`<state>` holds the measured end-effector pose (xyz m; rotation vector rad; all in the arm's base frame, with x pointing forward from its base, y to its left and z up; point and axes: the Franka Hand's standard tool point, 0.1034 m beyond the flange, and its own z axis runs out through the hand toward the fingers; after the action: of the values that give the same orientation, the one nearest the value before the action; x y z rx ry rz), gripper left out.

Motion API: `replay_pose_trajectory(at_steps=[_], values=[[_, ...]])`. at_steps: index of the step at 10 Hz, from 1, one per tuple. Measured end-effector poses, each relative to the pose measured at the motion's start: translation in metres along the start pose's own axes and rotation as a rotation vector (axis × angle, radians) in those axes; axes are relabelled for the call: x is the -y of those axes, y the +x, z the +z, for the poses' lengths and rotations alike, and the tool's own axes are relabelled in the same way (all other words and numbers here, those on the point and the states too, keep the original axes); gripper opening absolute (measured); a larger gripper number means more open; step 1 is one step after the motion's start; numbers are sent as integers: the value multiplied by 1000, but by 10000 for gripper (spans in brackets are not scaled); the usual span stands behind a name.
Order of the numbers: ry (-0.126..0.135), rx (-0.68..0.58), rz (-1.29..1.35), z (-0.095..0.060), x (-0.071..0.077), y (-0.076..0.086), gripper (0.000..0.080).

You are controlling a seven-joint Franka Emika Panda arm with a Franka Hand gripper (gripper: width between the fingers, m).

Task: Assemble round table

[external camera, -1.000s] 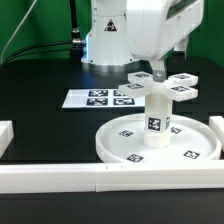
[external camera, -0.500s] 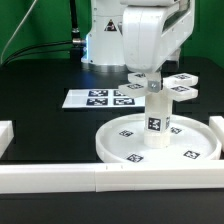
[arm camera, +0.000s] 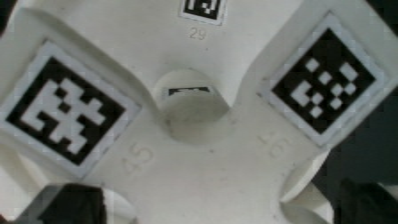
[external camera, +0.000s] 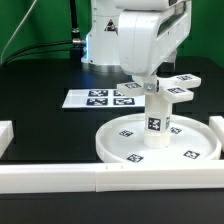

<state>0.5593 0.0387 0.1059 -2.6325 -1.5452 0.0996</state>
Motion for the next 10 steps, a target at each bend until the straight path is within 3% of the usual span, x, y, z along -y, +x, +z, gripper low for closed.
replay_pose_trajectory(at_steps=[10], values=[[13,8,18,9,1,-4,649]])
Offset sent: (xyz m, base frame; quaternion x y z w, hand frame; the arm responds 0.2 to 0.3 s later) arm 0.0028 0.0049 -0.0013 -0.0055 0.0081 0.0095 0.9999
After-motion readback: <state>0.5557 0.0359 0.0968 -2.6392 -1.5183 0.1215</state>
